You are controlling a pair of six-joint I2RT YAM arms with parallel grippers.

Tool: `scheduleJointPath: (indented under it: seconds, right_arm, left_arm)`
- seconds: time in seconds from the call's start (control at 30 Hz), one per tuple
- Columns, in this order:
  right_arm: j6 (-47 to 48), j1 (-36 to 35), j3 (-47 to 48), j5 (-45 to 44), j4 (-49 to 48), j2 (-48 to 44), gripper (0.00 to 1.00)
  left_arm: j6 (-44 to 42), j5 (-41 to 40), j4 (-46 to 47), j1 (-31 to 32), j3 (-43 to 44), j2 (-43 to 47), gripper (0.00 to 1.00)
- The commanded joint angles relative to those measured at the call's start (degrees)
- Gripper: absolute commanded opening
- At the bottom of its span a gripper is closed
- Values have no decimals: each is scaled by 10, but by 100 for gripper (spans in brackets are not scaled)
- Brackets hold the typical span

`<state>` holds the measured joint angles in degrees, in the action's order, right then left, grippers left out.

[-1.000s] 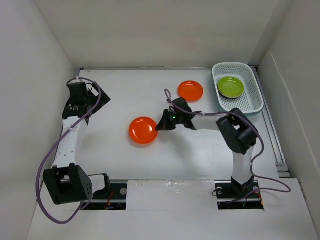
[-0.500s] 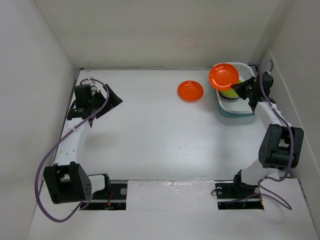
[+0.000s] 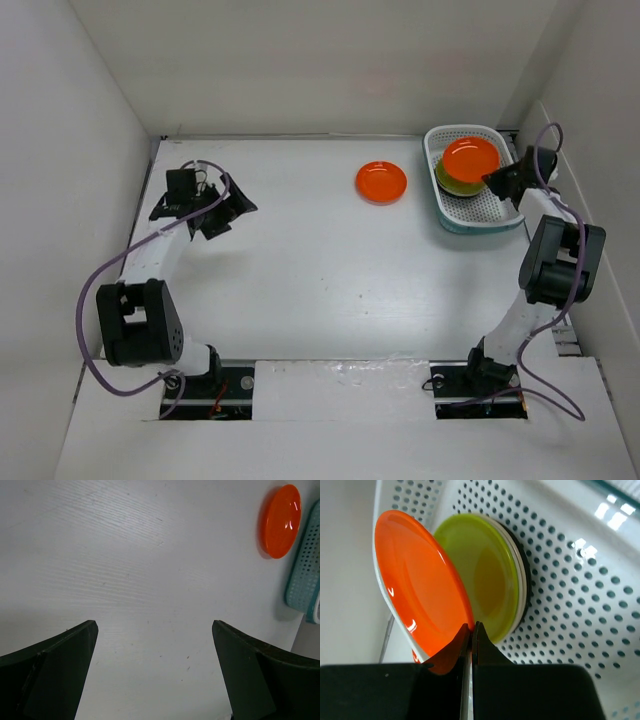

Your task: Place the plates into the plastic bin on the countertop

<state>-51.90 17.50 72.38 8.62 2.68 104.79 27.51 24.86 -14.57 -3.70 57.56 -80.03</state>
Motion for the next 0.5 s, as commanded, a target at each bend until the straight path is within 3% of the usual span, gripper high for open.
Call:
scheduleJointPath:
  seconds: [0.0, 0.07, 0.1, 0.13, 0.23, 0.37, 0.4, 0.47]
  right_arm:
    - [-5, 18, 56, 4, -28, 12, 0]
    - [2, 18, 66, 10, -15, 20, 17]
    - [2, 18, 66, 21, -9, 20, 31]
    - [2, 18, 66, 21, -9, 20, 53]
    - [2, 18, 49, 26, -9, -19, 79]
    - [-3, 13, 35, 51, -9, -52, 82]
    - [-3, 13, 26, 62, -9, -70, 91]
    - [-8, -8, 6, 68, -4, -94, 100]
  left_arm:
    - [13, 1, 7, 40, 49, -35, 100]
    - [30, -32, 7, 72, 67, -52, 100]
    - [43, -47, 7, 109, 96, -60, 100]
    - [48, -63, -4, 128, 115, -70, 100]
    - [63, -106, -26, 196, 206, -129, 100]
    - [83, -119, -42, 237, 310, -209, 100]
    - [83, -119, -34, 244, 328, -223, 100]
    - [83, -126, -34, 273, 392, -274, 100]
